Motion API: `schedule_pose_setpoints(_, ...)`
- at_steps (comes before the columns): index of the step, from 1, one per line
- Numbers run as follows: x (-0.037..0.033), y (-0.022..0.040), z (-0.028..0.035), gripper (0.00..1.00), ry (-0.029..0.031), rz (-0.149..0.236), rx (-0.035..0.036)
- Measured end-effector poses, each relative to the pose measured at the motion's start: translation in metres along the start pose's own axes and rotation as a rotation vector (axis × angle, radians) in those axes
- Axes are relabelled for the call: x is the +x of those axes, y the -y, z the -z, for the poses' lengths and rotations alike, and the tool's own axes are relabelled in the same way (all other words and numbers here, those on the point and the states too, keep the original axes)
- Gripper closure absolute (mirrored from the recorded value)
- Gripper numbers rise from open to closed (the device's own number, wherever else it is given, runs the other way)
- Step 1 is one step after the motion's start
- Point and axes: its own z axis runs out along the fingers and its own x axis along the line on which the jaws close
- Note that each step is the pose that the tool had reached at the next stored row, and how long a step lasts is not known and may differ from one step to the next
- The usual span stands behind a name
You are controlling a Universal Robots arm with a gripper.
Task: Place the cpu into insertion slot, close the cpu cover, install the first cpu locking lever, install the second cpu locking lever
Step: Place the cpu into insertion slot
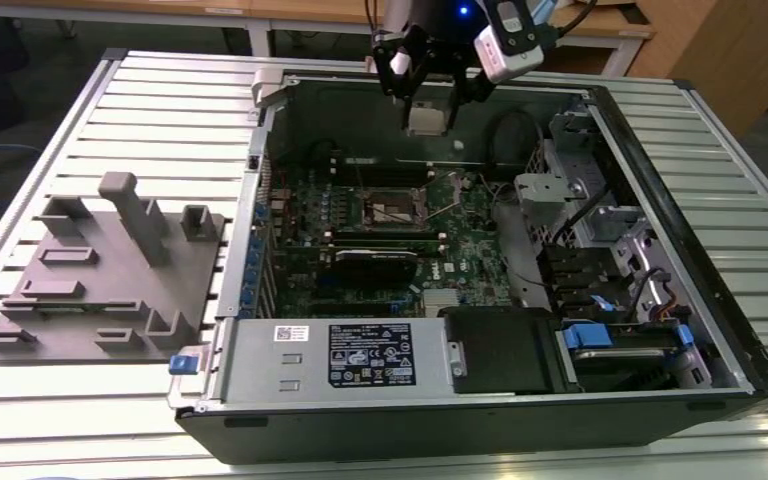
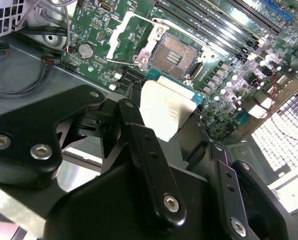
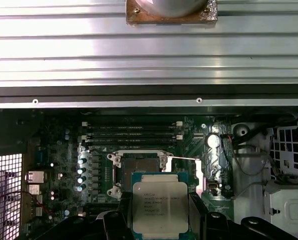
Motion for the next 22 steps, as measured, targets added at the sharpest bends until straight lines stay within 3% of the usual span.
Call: schedule_pose_setpoints(22, -0.0001, 0.0004, -0.0045, 0.46, 0.0000, 0.000, -0.0001)
